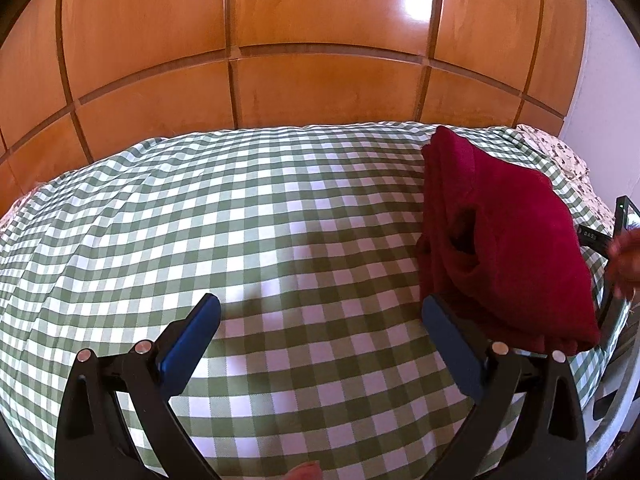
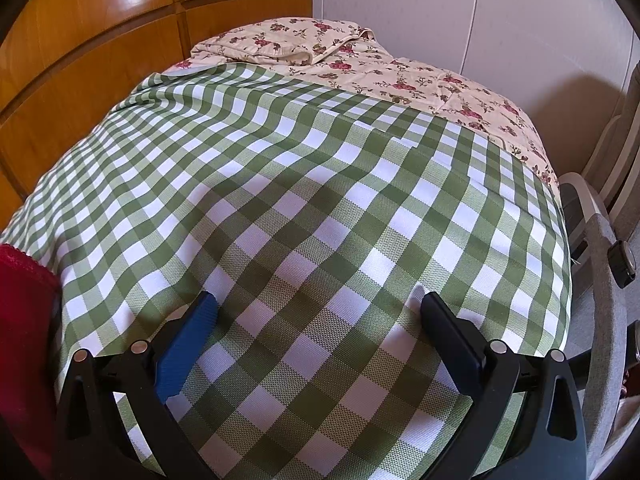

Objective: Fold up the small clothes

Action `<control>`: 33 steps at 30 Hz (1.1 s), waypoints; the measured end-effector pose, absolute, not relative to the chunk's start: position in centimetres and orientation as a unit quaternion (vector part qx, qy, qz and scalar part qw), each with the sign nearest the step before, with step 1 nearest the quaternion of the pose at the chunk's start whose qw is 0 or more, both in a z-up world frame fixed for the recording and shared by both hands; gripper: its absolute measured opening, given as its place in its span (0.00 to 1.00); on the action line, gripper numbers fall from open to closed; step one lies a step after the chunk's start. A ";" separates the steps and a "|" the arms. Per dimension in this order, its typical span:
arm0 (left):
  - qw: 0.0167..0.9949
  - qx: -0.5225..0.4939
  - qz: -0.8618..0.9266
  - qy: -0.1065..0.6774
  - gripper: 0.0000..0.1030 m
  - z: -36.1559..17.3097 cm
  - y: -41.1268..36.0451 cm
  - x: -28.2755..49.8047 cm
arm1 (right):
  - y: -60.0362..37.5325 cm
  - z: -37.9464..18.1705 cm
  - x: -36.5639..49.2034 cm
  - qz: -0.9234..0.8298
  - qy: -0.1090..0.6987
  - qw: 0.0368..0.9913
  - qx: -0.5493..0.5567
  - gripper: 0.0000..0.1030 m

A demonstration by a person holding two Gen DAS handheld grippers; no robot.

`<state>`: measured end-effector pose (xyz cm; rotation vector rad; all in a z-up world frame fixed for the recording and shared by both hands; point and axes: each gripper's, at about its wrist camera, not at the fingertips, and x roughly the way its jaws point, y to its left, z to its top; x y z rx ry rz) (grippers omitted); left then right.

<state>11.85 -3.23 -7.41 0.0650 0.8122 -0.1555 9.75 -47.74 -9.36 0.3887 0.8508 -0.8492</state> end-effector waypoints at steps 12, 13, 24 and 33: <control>0.922 0.036 -0.080 0.377 0.98 -6.4 -3.6 11.7 | -47.7 -9.4 9.8 -0.397 0.397 0.807 0.182 0.97; 0.924 0.042 -0.084 0.371 0.98 -6.0 -3.9 11.4 | -47.7 -9.4 9.8 -0.397 0.397 0.807 0.182 0.97; 0.930 0.050 -0.122 0.342 0.98 -2.9 -5.9 8.6 | -47.7 -9.4 9.8 -0.397 0.397 0.807 0.182 0.97; 0.936 0.056 -0.124 0.324 0.98 -1.3 -6.2 6.8 | -47.7 -9.4 9.7 -0.397 0.397 0.807 0.182 0.97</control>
